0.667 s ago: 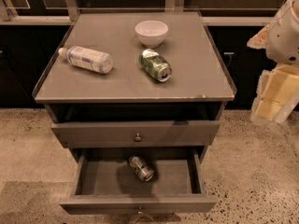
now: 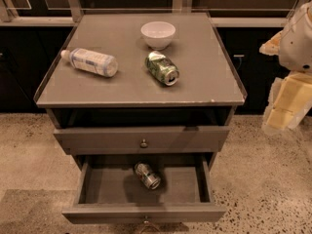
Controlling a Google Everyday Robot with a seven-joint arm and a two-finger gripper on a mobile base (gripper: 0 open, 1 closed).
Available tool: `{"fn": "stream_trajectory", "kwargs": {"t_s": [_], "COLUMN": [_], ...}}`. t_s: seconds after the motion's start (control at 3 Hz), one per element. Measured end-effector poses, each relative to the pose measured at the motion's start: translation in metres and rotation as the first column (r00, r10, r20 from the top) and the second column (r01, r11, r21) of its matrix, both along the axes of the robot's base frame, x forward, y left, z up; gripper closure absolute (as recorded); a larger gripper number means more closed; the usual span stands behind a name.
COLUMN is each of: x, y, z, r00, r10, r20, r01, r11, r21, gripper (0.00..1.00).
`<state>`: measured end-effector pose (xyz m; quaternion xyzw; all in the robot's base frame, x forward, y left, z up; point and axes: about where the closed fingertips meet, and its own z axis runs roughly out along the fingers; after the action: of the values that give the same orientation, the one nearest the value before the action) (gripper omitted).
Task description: Pick 7up can from middle drawer and place on counter
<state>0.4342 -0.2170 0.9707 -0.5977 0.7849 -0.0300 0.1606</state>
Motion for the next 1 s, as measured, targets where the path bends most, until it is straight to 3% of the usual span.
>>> {"fn": "stream_trajectory", "kwargs": {"t_s": [0.33, 0.67, 1.0], "x": [-0.017, -0.041, -0.054], "y": [0.002, 0.019, 0.057], "z": [-0.033, -0.093, -0.183], "r00": [0.9981, 0.9828, 0.9538], "r10": [-0.05, -0.15, -0.152], "r20": [-0.037, -0.108, -0.259], "r01": [0.052, 0.17, 0.239], "r11": [0.997, 0.961, 0.906], "r21": [0.051, 0.219, 0.35], "gripper": [0.0, 0.0, 0.0]}}
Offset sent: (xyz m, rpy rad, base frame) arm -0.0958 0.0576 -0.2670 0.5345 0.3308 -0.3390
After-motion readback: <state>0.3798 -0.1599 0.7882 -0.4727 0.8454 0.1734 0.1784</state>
